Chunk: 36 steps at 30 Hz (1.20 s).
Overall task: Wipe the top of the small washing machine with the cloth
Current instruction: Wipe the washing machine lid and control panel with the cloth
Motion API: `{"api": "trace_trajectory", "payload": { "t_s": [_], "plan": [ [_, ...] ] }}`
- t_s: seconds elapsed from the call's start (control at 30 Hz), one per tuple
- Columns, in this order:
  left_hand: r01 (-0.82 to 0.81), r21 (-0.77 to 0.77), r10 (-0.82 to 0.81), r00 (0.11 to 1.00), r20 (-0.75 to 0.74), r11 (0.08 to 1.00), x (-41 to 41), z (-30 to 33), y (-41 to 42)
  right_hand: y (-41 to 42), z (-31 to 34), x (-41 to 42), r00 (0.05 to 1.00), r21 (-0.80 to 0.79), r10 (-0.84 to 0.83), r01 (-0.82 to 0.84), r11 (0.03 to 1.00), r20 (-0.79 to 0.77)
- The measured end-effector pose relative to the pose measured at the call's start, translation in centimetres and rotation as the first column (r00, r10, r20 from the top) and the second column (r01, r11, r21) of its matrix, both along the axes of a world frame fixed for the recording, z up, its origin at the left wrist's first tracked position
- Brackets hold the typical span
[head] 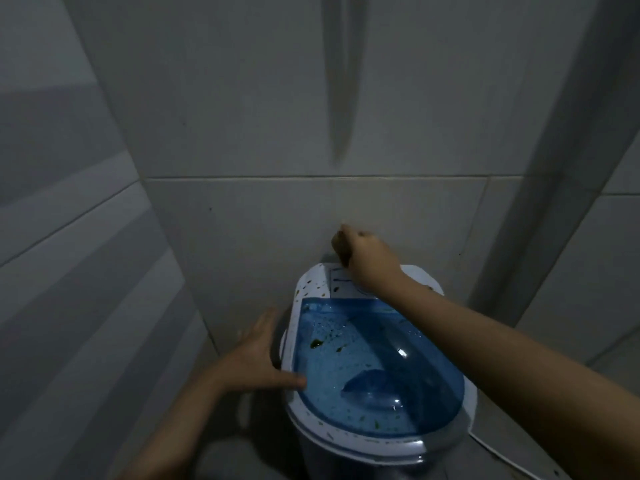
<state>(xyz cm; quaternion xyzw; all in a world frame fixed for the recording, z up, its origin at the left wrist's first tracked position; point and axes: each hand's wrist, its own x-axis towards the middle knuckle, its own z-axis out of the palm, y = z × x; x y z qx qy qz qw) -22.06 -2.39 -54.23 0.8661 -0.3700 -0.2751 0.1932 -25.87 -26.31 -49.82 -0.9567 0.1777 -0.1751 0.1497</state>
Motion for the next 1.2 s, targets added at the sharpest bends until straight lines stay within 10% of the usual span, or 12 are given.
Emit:
{"api": "trace_trajectory", "payload": {
  "t_s": [0.17,1.2],
  "plan": [
    [0.204,0.052,-0.206,0.978,0.042,0.978,0.1,-3.4,0.6,2.4,-3.3,2.5,0.944,-0.115,0.008,-0.049,0.992,-0.331],
    [0.167,-0.198,-0.151,0.984,0.095,0.966,0.7,-7.9,0.6,11.4,-4.7,-7.9,0.826,0.036,0.518,-0.524,0.851,-0.222]
  ]
}}
